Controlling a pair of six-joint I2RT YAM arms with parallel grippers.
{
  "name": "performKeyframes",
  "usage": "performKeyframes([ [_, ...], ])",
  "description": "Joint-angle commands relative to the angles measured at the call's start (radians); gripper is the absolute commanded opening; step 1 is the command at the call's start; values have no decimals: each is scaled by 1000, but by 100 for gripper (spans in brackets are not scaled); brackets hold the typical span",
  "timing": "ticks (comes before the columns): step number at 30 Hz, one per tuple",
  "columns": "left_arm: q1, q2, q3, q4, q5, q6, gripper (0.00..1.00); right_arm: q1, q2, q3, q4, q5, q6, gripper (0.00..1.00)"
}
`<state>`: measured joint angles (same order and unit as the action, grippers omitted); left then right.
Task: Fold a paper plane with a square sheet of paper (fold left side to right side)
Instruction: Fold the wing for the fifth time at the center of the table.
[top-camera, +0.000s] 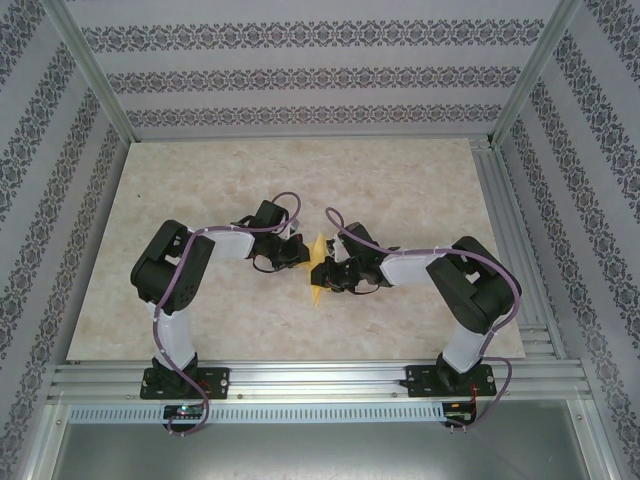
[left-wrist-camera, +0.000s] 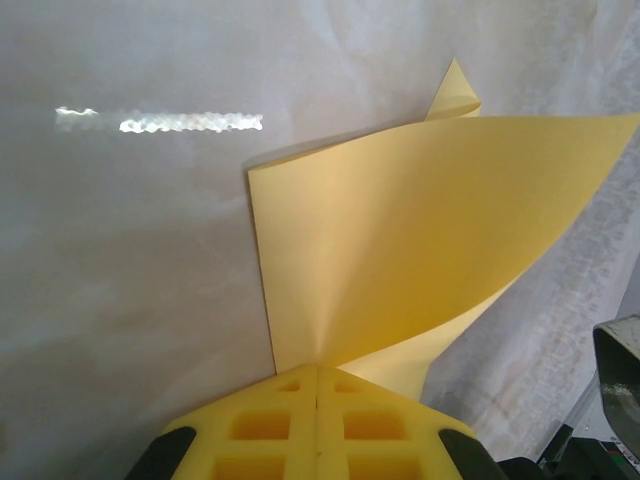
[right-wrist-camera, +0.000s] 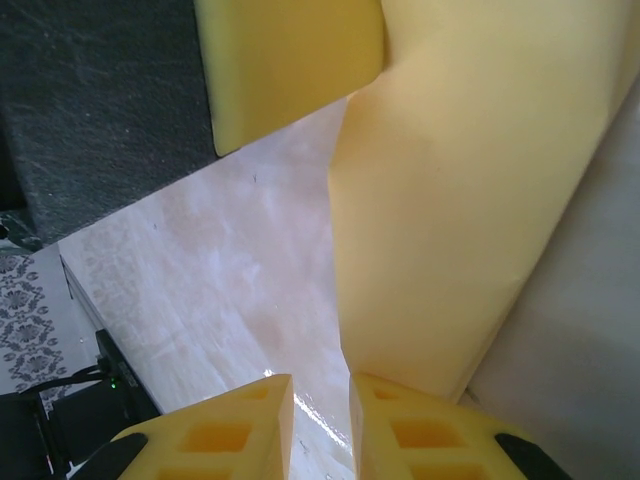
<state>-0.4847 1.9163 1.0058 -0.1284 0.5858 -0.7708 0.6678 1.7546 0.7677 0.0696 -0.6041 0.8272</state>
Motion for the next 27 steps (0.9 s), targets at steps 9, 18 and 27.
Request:
performKeyframes([
  [9,-19,44,-23,-77,-60,3,0,14,40,50,-12,0,-30,22],
  [18,-19,47,-21,-80,-60,5,0,14,59,54,-17,-10,-31,22],
  [27,-20,48,-18,-80,-58,4,0,15,74,57,-35,-18,-42,23],
])
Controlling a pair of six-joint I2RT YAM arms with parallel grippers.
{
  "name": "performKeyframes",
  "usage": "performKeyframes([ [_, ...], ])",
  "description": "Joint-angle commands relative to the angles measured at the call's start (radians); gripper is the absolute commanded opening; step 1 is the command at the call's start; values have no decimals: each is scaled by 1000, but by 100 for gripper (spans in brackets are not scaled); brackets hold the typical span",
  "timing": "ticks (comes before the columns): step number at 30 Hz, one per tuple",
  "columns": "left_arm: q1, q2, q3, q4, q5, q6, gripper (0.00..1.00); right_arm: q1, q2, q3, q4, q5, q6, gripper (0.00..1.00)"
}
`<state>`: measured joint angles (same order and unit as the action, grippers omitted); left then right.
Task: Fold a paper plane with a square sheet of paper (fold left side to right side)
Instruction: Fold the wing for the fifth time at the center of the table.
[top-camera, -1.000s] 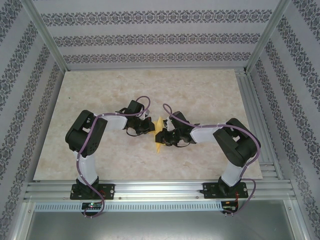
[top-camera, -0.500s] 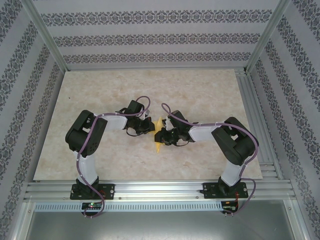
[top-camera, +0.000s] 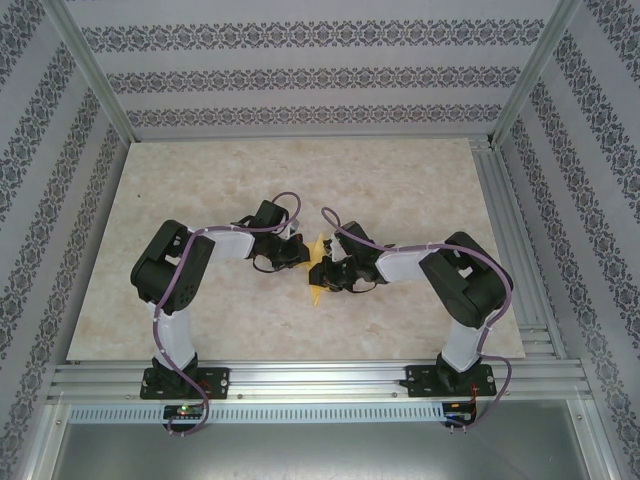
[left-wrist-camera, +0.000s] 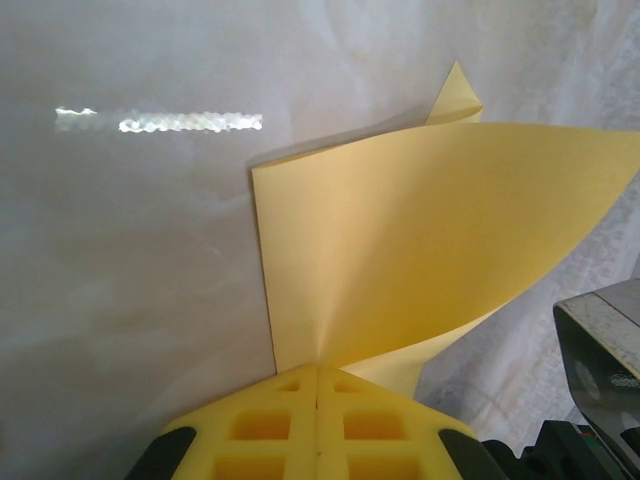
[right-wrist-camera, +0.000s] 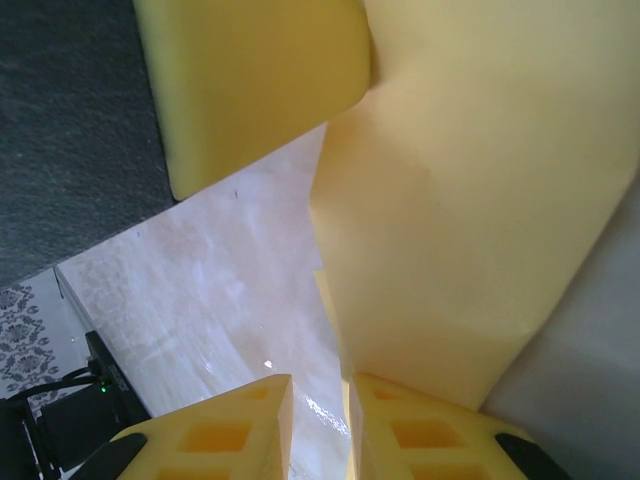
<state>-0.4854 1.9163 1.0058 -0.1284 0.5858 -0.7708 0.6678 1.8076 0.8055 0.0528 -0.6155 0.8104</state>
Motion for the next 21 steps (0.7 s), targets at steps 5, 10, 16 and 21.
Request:
performKeyframes([
  [5,-19,48,-20,-76,-58,3,0,15,31,24,-50,-3,-44,23],
  [10,-18,38,-16,-68,-46,0,0,16,48,29,-104,17,-57,23],
  [16,0,-38,17,-99,-43,21,6,16,47,30,-201,64,-83,23],
  [21,44,-145,36,-151,-52,43,22,16,59,27,-205,71,-79,23],
])
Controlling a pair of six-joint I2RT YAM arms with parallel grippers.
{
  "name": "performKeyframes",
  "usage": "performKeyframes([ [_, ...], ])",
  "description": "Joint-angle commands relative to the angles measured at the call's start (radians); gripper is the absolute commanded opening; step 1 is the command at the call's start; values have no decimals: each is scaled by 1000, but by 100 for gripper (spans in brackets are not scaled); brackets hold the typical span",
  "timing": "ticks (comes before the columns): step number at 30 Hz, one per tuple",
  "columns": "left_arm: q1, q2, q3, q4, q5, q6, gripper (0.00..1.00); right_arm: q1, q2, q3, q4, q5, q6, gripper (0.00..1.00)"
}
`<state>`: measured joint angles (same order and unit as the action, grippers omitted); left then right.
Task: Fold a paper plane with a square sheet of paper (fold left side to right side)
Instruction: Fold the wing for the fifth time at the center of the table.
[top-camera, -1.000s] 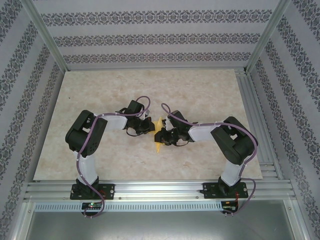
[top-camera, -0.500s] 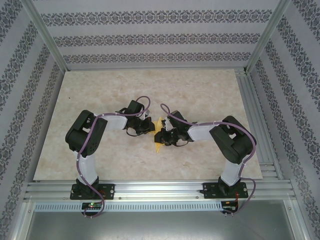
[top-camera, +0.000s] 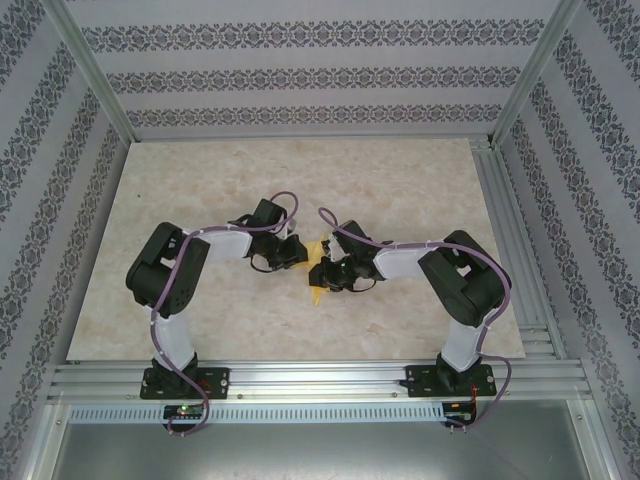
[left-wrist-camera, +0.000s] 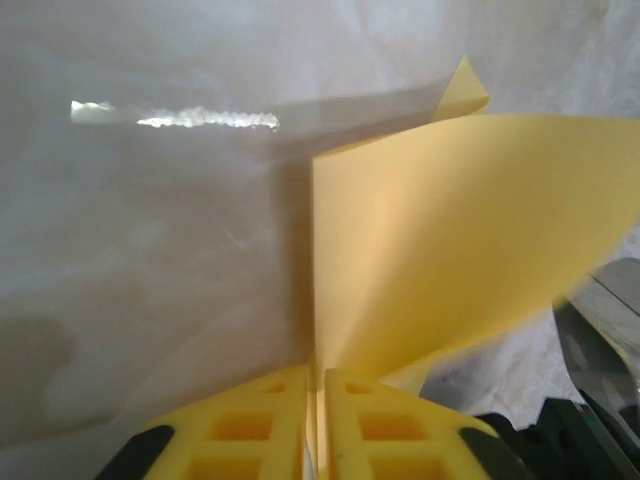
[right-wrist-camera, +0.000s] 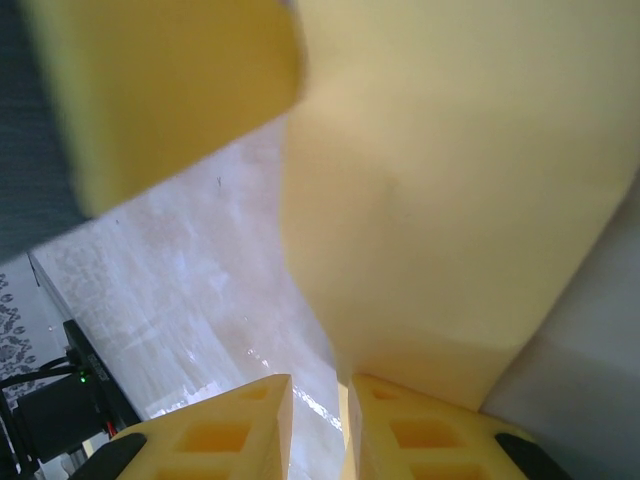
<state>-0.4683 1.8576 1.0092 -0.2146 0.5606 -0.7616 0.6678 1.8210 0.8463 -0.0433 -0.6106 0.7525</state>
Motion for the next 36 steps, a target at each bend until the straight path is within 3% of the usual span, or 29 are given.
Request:
performKeyframes([
  [1,36,-113,31,-75,-34,38,25,15,48,-12,-105,66,-19,23],
  [4,53,-176,14,-100,-50,42,25,17,46,-17,-85,60,-13,22],
  [9,61,-231,-62,-19,-4,-12,14,19,37,-14,-92,68,-37,22],
  [19,26,-143,-109,150,83,-107,7,22,41,-13,-98,76,-50,21],
  [25,8,-115,-106,158,67,-117,6,21,40,-14,-110,82,-58,20],
  [36,-40,-367,-380,202,9,-174,2,-35,67,-15,-49,103,6,19],
])
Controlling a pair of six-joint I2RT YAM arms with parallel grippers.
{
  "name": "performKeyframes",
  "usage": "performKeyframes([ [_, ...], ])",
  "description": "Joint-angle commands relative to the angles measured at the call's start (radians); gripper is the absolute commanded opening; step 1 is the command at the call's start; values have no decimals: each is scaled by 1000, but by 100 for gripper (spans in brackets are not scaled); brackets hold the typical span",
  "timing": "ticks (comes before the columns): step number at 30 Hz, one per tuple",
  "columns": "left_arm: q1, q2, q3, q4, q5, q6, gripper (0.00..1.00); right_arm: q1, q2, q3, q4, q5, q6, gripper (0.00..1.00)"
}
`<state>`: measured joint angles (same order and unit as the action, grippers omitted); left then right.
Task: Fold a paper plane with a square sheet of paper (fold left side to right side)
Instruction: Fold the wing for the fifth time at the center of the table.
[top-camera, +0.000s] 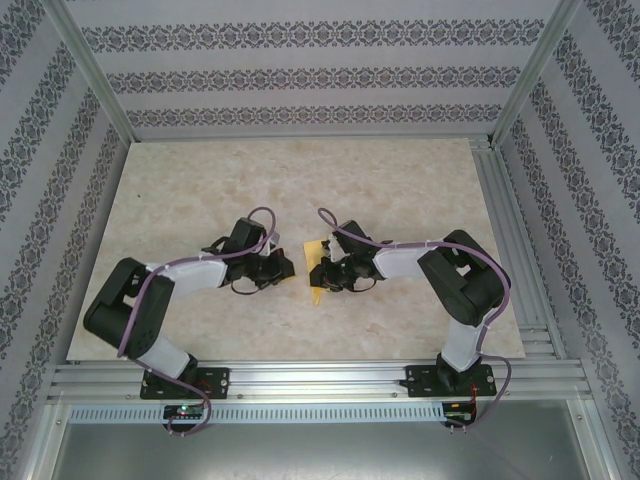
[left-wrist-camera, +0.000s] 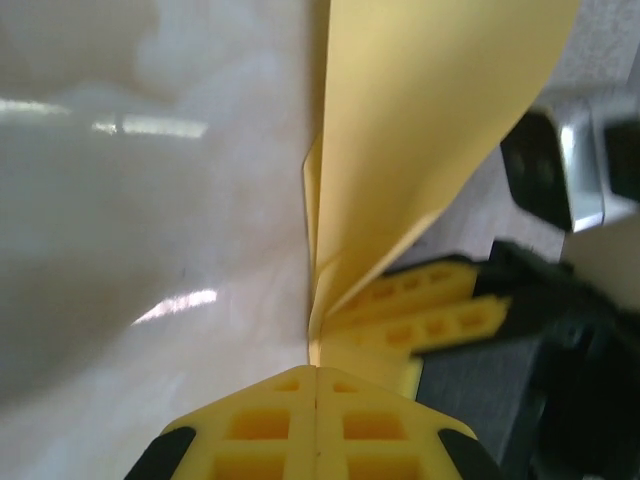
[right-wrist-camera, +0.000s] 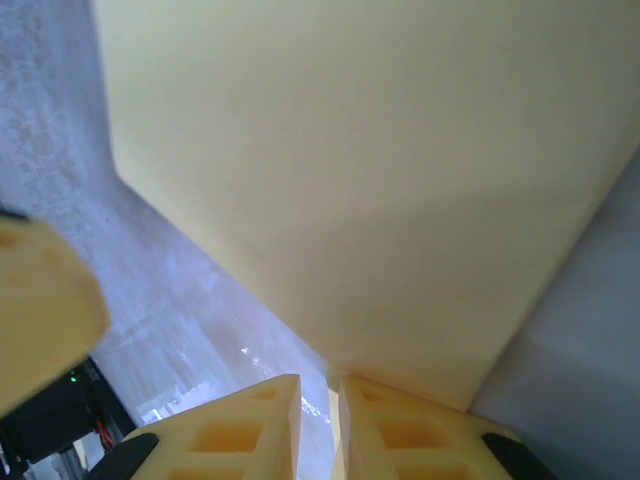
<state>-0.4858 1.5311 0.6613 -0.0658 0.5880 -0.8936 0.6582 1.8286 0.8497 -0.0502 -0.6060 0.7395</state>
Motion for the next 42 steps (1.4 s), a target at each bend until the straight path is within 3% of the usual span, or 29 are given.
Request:
performKeyframes([
  [1,-30,-52,-41,54,-21,-53,2,-31,63,-15,-33,106,29,19],
  [10,-96,-50,12,105,-59,-129,1,-49,93,44,56,154,119,19],
  [16,-168,32,43,197,-90,-198,0,-35,120,52,88,195,210,20],
  [23,-178,51,-87,421,-199,-397,0,-24,109,52,56,224,233,20],
  [30,-219,-12,-142,416,-315,-510,0,-13,113,55,57,232,249,20],
  [42,-299,35,-130,506,-455,-689,0,2,127,69,50,236,256,21],
])
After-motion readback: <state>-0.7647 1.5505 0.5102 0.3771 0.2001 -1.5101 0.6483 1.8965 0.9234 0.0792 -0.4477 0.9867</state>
